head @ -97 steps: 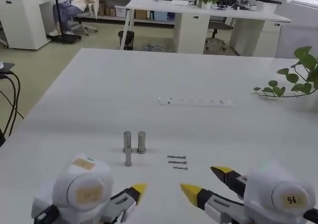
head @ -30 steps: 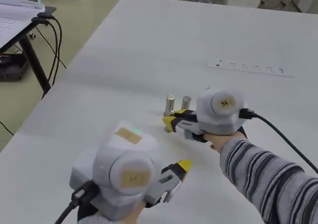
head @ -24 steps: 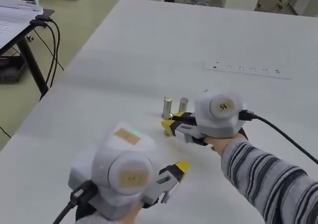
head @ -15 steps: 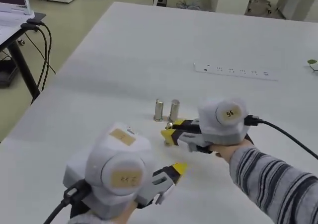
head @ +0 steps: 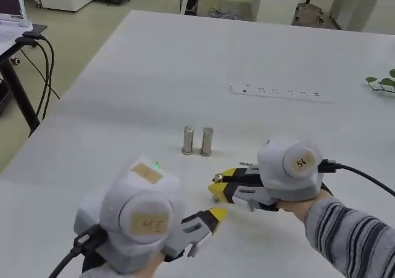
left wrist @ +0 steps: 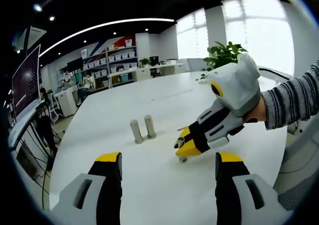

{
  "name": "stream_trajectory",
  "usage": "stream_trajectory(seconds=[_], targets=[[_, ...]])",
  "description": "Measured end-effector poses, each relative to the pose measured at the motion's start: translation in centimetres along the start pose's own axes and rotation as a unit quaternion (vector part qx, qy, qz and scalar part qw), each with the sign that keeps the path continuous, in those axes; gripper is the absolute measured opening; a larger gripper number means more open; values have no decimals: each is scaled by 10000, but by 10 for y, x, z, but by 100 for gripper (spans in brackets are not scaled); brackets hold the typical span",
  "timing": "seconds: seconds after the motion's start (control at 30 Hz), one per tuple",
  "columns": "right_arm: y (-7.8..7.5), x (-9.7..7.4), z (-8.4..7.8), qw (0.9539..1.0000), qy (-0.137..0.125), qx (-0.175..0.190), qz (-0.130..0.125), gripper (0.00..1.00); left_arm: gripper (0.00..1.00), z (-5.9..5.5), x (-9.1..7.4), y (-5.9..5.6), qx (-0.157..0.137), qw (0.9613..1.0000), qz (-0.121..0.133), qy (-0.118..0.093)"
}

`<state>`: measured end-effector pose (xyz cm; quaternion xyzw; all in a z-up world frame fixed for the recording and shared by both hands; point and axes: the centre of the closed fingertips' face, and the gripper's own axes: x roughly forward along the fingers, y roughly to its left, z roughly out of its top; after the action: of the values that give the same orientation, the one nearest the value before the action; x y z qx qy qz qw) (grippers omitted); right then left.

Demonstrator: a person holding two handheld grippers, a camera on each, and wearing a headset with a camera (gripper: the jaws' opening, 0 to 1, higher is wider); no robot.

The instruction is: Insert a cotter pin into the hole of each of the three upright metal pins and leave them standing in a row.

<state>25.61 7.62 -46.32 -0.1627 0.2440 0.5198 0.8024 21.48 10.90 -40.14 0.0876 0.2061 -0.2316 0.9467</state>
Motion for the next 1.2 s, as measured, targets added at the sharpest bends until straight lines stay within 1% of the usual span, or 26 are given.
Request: stream_trajectory(seconds=[0.03, 0.2, 0.27, 0.33, 0.4, 0.47, 0.53, 0.6, 0.67, 0.7, 0.77, 0.83, 0.93, 1.0, 1.07, 1.13, 1.2], targets=[[0, -2, 0, 10000, -41, -21, 8, 4, 75, 0, 0, -1, 18, 10000, -10, 9], [-1, -3, 0, 10000, -26, -58, -16, 4, 75, -1, 1, -4, 46, 10000, -72, 25], [0, -3, -1, 9998, -35, -215, -26, 5, 74, -1, 1, -5, 58, 9999, -82, 43], [-2, -3, -2, 9991, -13, -402, -109, 5, 74, -2, 2, -5, 45, 9999, -93, 43], [-2, -2, -2, 9993, -23, -370, -94, 5, 74, -3, 2, -5, 31, 9999, -92, 59], [-1, -1, -7, 9993, 86, -358, -55, 5, 74, -4, 2, -4, 32, 9999, -86, 83], [0, -1, -13, 9983, 228, -524, -65, 6, 74, -4, 2, -4, 65, 9999, -69, 101], [0, 0, -15, 9981, 230, -566, -78, 7, 74, -4, 2, -3, 70, 9999, -64, 102], [-1, -1, -16, 9984, 221, -513, -131, 12, 74, -4, 2, -3, 63, 9999, -61, 103], [-2, -2, -17, 9985, 239, -473, -158, 17, 74, -4, 2, -3, 67, 9999, -59, 106], [-3, -5, -20, 9986, 228, -442, -194, 20, 74, -4, 2, -3, 77, 9999, -50, 110], [-5, -9, -22, 9988, 237, -359, -213, 19, 74, -4, 2, -2, 60, 9999, -48, 105], [-9, -17, -26, 9989, 254, -284, -270, 21, 74, -4, 2, -2, 47, 9999, -37, 108], [-15, -24, -29, 9986, 320, -235, -357, 21, 74, -4, 2, -2, 43, 9999, -41, 97], [-21, -30, -31, 9984, 314, -208, -414, 21, 74, -4, 2, -3, 42, 9999, -56, 93], [-30, -37, -34, 9978, 378, -85, -539, 21, 74, -3, 2, -4, 45, 9999, -71, 86], [-40, -43, -41, 9962, 537, 25, -679, 20, 74, -3, 2, -4, 47, 9999, -80, 80]])
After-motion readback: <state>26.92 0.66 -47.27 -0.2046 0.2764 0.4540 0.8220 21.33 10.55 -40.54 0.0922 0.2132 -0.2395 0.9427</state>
